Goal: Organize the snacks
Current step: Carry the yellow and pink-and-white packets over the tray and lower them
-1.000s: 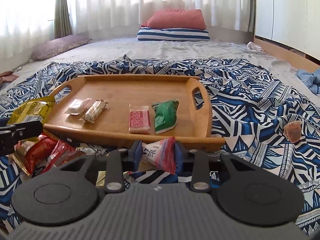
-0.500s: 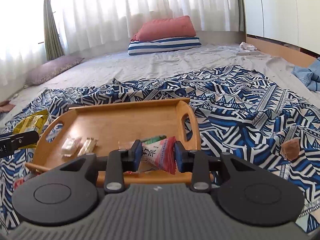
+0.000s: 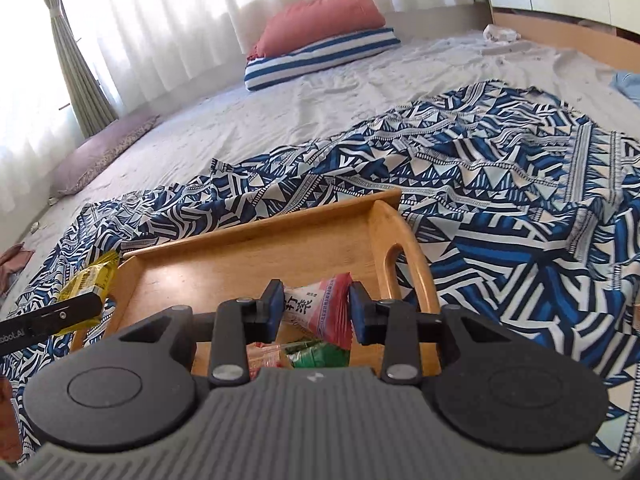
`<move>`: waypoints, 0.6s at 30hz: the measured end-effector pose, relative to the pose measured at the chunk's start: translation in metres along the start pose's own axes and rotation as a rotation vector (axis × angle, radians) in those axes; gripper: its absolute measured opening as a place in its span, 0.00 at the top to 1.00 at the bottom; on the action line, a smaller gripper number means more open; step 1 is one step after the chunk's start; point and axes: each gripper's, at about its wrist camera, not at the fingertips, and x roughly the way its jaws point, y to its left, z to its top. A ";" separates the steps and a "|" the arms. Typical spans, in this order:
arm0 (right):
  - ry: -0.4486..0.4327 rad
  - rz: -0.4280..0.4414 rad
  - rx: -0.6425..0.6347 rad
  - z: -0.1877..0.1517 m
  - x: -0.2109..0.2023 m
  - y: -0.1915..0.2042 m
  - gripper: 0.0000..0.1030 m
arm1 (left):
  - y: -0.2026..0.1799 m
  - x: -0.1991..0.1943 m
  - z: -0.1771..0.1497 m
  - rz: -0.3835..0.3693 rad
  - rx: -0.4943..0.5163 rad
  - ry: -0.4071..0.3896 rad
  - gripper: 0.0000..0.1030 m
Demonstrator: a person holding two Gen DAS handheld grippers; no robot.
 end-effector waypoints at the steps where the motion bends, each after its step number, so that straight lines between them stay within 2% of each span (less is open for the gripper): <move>1: 0.005 0.000 -0.001 0.001 0.005 0.000 0.62 | -0.001 0.007 0.002 0.000 0.009 0.009 0.47; 5: 0.016 0.003 -0.013 0.004 0.021 0.001 0.62 | -0.007 0.032 0.007 -0.002 0.039 0.042 0.47; 8: 0.023 0.022 -0.012 0.006 0.030 0.002 0.70 | -0.011 0.046 0.008 0.001 0.054 0.063 0.47; 12: 0.049 -0.001 -0.020 0.005 0.042 0.003 0.71 | -0.014 0.060 0.004 0.002 0.060 0.092 0.47; 18: 0.054 0.015 -0.016 0.000 0.044 0.001 0.71 | -0.016 0.068 -0.004 0.022 0.093 0.121 0.47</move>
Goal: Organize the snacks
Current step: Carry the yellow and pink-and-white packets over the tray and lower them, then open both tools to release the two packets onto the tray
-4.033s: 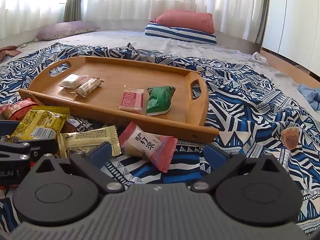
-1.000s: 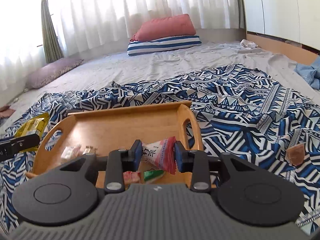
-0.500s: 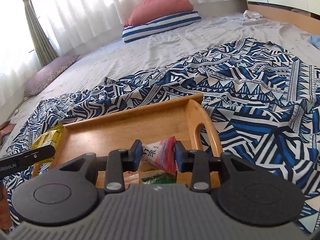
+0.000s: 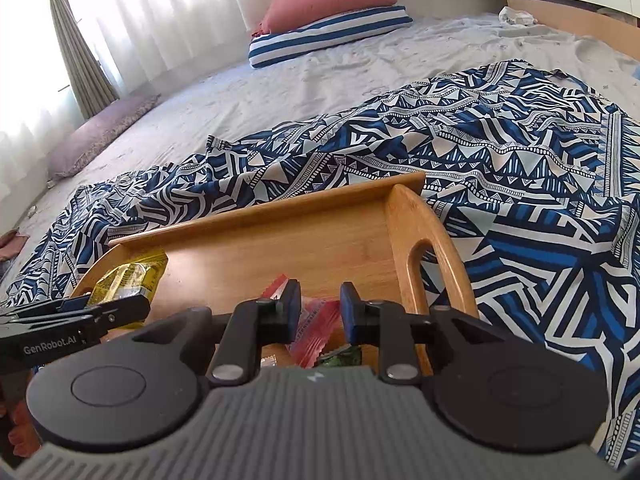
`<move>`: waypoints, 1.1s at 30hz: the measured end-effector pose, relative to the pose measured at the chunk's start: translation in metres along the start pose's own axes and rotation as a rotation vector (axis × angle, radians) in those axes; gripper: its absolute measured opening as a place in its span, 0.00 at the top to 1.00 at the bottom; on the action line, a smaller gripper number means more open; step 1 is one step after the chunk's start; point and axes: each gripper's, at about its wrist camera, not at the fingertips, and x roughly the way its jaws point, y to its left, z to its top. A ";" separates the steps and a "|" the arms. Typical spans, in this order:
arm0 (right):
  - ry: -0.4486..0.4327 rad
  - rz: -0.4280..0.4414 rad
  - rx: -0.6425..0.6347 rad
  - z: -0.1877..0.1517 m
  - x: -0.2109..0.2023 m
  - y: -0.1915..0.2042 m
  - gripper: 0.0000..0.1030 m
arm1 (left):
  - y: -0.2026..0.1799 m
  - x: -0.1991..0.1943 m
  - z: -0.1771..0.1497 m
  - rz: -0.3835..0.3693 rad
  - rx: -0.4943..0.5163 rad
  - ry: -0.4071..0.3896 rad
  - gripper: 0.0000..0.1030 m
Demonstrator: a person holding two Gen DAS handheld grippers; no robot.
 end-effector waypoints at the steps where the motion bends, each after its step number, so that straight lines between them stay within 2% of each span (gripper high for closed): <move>1: 0.002 0.002 0.001 0.000 0.000 0.000 0.71 | 0.000 0.001 -0.001 -0.001 0.000 0.005 0.47; 10: 0.006 0.000 0.003 -0.004 0.001 -0.002 0.70 | 0.000 0.008 -0.009 0.003 -0.004 0.036 0.47; 24: 0.009 0.000 0.006 -0.005 -0.001 -0.002 0.69 | 0.002 0.010 -0.010 0.002 -0.015 0.040 0.45; 26: 0.010 0.001 0.009 -0.006 -0.003 -0.002 0.69 | 0.001 0.008 -0.010 0.011 -0.015 0.041 0.42; 28: 0.006 0.002 0.009 -0.006 -0.006 -0.001 0.62 | 0.000 0.004 -0.010 0.018 -0.010 0.033 0.30; 30: -0.005 0.003 0.008 -0.005 -0.010 0.000 0.51 | -0.001 -0.004 -0.011 0.018 0.003 0.011 0.24; 33: -0.025 0.007 0.006 -0.005 -0.019 0.003 0.45 | -0.003 -0.018 -0.011 0.023 0.013 -0.013 0.18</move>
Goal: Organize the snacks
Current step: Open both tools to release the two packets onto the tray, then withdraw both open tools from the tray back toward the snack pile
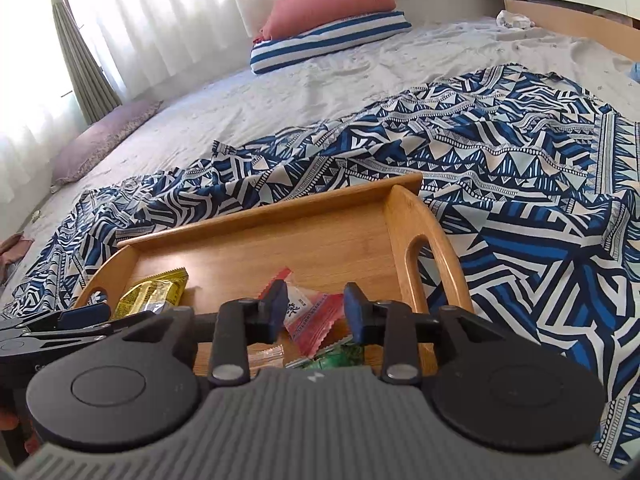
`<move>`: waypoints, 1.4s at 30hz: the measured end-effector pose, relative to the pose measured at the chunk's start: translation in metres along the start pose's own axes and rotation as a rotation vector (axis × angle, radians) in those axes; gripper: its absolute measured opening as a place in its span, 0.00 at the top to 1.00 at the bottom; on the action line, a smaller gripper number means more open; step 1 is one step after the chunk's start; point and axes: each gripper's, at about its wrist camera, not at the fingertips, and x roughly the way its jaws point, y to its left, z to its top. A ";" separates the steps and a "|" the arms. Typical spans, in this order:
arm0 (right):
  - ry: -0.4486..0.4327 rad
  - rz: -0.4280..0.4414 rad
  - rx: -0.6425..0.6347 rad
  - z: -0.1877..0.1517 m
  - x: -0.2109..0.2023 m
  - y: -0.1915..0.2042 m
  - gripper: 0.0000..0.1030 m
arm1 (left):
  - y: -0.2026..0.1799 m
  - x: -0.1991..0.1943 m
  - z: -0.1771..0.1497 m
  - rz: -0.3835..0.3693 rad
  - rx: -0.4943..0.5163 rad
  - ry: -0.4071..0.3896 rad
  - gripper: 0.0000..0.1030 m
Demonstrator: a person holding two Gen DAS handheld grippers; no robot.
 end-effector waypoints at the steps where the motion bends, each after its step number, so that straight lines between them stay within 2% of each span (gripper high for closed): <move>1: -0.005 0.001 0.000 0.000 -0.003 0.001 0.44 | 0.000 -0.005 0.000 0.000 0.000 -0.006 0.17; 10: -0.064 0.009 -0.075 -0.014 -0.043 0.018 0.28 | 0.001 -0.059 -0.022 -0.030 -0.029 -0.054 0.11; 18: -0.095 0.003 -0.179 -0.051 -0.073 0.039 0.17 | 0.005 -0.104 -0.062 -0.017 -0.036 -0.094 0.08; 29: -0.157 -0.014 -0.312 -0.107 -0.108 0.062 0.11 | 0.015 -0.146 -0.121 0.008 -0.067 -0.125 0.06; 33: -0.181 -0.037 -0.312 -0.126 -0.117 0.065 0.10 | 0.015 -0.156 -0.138 0.005 -0.069 -0.135 0.06; 35: -0.205 -0.053 -0.299 -0.137 -0.121 0.067 0.10 | 0.014 -0.159 -0.146 -0.002 -0.059 -0.145 0.06; 42: -0.235 -0.117 -0.288 -0.171 -0.125 0.078 0.10 | 0.001 -0.162 -0.160 0.009 -0.007 -0.154 0.20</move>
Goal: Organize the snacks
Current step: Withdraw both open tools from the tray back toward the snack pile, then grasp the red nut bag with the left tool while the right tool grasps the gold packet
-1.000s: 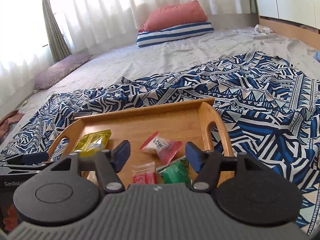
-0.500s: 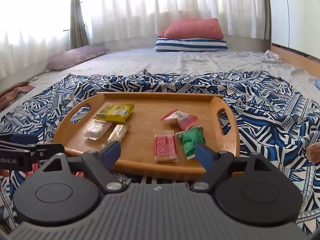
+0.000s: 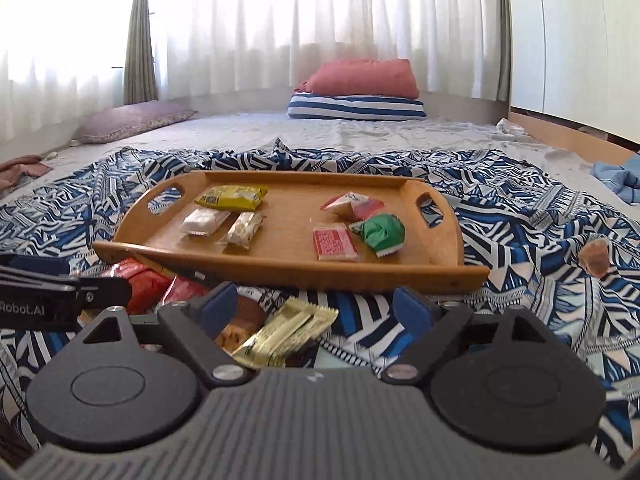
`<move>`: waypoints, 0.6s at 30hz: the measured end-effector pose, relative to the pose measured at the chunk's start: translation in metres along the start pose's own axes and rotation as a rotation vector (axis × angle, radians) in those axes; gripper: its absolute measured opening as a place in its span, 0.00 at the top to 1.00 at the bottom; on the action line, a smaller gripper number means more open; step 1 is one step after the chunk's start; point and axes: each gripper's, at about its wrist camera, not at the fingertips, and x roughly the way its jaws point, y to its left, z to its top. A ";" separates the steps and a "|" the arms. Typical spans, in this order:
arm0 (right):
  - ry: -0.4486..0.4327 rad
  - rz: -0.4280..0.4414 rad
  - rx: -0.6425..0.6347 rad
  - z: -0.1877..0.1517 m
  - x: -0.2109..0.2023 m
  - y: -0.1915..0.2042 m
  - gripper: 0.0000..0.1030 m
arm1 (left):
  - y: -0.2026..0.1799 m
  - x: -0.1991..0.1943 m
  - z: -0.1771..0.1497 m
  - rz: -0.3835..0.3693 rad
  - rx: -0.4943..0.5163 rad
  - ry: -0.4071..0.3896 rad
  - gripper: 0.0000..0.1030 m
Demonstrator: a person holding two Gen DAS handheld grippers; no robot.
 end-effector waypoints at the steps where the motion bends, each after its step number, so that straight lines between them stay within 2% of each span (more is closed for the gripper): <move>1: 0.004 -0.007 -0.002 -0.003 0.000 0.003 0.10 | -0.001 0.000 -0.001 0.002 0.003 -0.001 0.23; 2: 0.009 -0.012 -0.001 -0.005 0.000 0.004 0.10 | -0.002 0.001 -0.001 0.004 0.005 0.000 0.25; 4: 0.031 -0.003 0.026 -0.009 0.002 0.005 0.12 | -0.002 0.003 -0.002 0.009 0.003 0.007 0.36; 7: 0.055 0.022 0.075 -0.012 0.004 0.004 0.18 | -0.002 0.008 -0.003 0.014 -0.001 0.022 0.47; 12: 0.063 -0.007 0.054 -0.013 0.006 0.010 0.32 | -0.004 0.014 -0.005 0.008 -0.003 0.029 0.52; 18: 0.100 -0.027 0.093 -0.011 0.012 0.012 0.41 | -0.006 0.018 -0.009 0.013 -0.019 0.042 0.56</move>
